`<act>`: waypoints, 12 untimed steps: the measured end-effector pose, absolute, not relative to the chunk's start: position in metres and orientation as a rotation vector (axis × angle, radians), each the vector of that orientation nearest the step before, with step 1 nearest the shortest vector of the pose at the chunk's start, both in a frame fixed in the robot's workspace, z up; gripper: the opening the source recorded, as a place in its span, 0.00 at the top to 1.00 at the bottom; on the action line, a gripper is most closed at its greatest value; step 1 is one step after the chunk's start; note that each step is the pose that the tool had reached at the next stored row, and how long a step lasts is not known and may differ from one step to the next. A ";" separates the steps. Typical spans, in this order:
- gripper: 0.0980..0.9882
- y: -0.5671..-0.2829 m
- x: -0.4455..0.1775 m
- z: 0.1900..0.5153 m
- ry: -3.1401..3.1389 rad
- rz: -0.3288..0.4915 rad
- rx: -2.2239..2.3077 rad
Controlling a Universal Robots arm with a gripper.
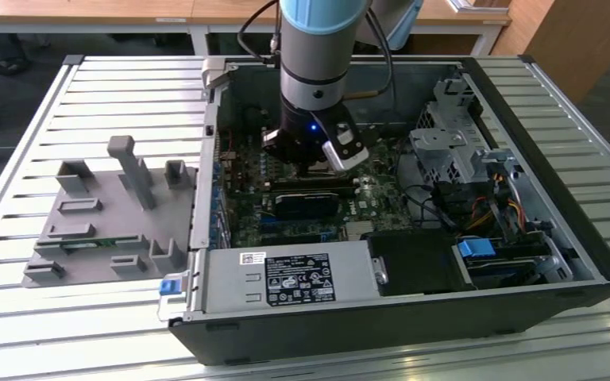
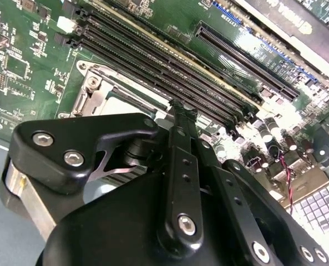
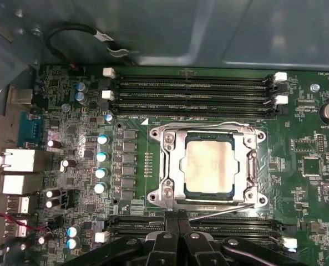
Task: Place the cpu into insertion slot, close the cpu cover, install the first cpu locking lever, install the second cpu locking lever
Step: 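Install the second cpu locking lever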
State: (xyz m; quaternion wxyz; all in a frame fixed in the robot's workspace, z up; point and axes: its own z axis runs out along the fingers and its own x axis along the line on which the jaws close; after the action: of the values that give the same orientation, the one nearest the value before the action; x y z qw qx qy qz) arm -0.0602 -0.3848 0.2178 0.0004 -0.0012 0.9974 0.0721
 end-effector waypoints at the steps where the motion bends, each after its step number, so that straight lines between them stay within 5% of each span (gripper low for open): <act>1: 0.99 -0.385 -0.060 0.217 3.133 0.227 -0.003; 12: 0.99 -0.387 -0.062 0.216 3.131 0.243 -0.003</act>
State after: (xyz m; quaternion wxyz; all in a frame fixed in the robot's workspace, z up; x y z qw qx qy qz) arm -0.0624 -0.3869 0.2159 0.0005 -0.0009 0.9970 0.0772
